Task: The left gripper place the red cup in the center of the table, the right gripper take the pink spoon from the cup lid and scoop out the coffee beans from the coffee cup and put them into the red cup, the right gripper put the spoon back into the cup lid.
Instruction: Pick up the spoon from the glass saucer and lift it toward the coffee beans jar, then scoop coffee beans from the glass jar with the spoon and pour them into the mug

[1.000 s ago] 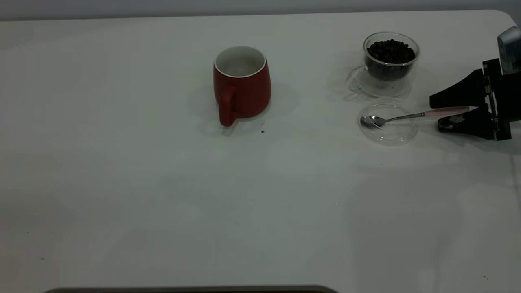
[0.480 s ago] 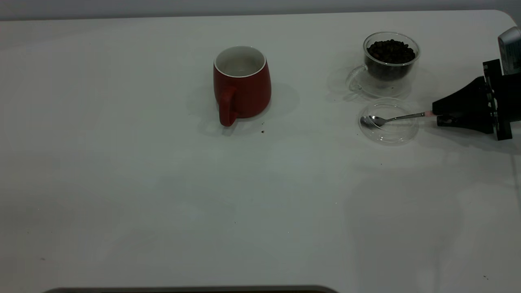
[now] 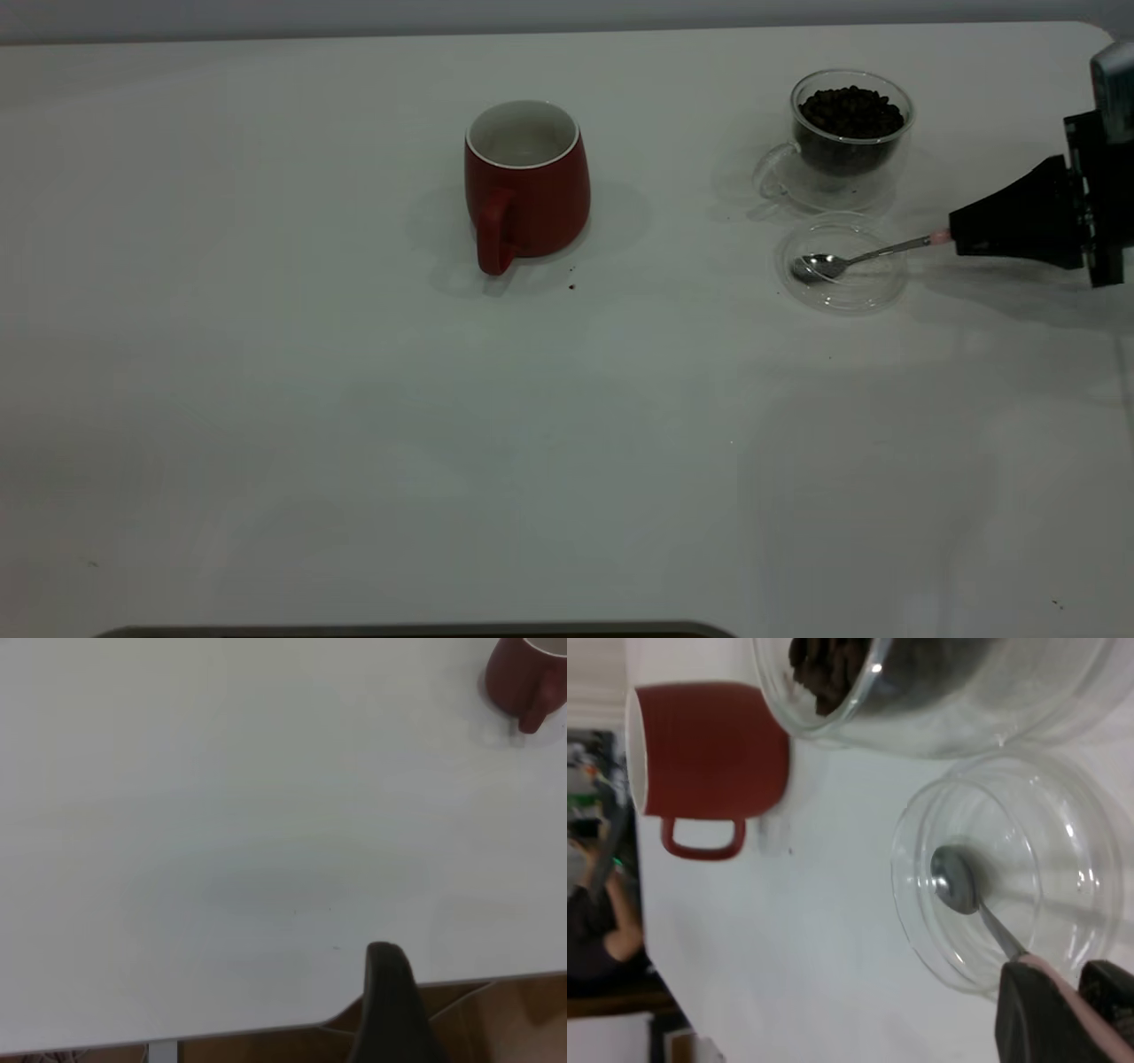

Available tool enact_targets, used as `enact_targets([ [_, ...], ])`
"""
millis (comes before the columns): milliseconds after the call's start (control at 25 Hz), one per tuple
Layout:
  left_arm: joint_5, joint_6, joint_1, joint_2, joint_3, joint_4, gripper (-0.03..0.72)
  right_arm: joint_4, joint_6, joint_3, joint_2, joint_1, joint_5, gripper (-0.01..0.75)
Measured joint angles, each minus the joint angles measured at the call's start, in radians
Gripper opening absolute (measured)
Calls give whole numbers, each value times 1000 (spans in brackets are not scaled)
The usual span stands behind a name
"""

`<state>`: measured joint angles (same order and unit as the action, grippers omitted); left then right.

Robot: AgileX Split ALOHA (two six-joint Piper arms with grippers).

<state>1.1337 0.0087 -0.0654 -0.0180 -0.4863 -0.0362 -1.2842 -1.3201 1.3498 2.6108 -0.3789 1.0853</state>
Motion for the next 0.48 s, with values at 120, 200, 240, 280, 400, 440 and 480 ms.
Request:
enact_targets([
  [120,0,0,0,0,0,0,538,24,1,0,-43,-18,-3,96],
  [200,0,1,0,0,0,0,538,29,1,0,-78,-38,15,96],
  [240,0,1,0,0,0,0,538,36,1,0,-94,-46,29,96],
  [280,0,1,0,0,0,0,538,50,2,0,-115,-54,40,96],
  [400,0,1,0,0,0,0,538,85,20,0,-180,-68,55,96],
  [440,0,1,0,0,0,0,538,87,33,-1,-205,-68,55,96],
  [480,0,1,0,0,0,0,538,87,41,-1,-229,-65,57,96],
])
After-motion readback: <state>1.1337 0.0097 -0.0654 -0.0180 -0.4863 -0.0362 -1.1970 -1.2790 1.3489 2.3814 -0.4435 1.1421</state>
